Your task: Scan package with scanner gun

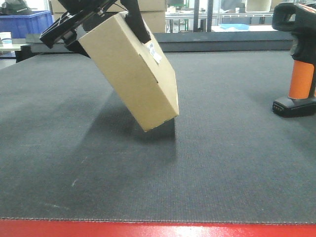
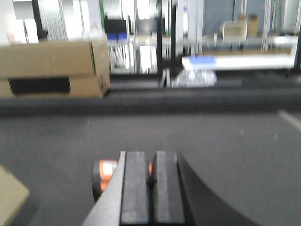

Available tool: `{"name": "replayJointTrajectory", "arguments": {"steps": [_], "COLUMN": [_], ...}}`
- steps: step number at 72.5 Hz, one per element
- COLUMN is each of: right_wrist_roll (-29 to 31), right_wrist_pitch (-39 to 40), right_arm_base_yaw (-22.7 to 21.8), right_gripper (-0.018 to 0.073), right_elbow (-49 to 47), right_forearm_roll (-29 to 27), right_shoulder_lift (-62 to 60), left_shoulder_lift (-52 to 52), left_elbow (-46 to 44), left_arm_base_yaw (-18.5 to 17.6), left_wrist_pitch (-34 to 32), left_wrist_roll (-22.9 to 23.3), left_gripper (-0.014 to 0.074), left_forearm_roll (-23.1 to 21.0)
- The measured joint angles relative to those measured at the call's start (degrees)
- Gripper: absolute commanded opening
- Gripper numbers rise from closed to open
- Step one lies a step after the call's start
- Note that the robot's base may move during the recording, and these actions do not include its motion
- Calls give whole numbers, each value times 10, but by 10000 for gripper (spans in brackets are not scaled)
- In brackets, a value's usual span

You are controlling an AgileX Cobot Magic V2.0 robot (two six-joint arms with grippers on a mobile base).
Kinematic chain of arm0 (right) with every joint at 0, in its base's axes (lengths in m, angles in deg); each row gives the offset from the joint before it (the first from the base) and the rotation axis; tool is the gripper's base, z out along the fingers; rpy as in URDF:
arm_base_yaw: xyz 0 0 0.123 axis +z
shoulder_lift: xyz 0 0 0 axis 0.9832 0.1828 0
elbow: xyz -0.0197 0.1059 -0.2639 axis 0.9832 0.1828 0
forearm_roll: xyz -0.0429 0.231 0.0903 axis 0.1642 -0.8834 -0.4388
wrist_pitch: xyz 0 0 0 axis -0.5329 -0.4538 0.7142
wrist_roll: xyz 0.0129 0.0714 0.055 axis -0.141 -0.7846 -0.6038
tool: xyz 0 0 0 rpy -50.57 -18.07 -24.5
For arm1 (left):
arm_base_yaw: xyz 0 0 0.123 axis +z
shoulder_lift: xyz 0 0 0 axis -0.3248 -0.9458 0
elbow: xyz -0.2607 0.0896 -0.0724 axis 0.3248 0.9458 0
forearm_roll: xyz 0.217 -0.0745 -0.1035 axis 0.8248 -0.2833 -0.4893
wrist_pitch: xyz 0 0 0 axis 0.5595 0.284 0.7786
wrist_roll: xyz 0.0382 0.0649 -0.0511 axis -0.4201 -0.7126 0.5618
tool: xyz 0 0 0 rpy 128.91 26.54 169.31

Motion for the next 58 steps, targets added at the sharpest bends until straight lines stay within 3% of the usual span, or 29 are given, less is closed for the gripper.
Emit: {"name": "replayJointTrajectory", "arguments": {"steps": [14, 31, 58], "right_wrist_roll": [0, -2, -69], "right_wrist_pitch": [-1, 65, 68], "right_arm_base_yaw": [0, 0, 0], "right_gripper": [-165, -168, -168], "right_elbow": [0, 0, 0], "right_forearm_roll": [-6, 15, 57], "right_shoulder_lift": [108, 208, 234], "left_shoulder_lift": [0, 0, 0], "left_elbow": [0, 0, 0], "left_arm_base_yaw": [0, 0, 0], "left_wrist_pitch": [0, 0, 0], "left_wrist_roll": [0, 0, 0], "left_gripper": [-111, -111, -111], "left_forearm_roll": [10, 33, 35]}}
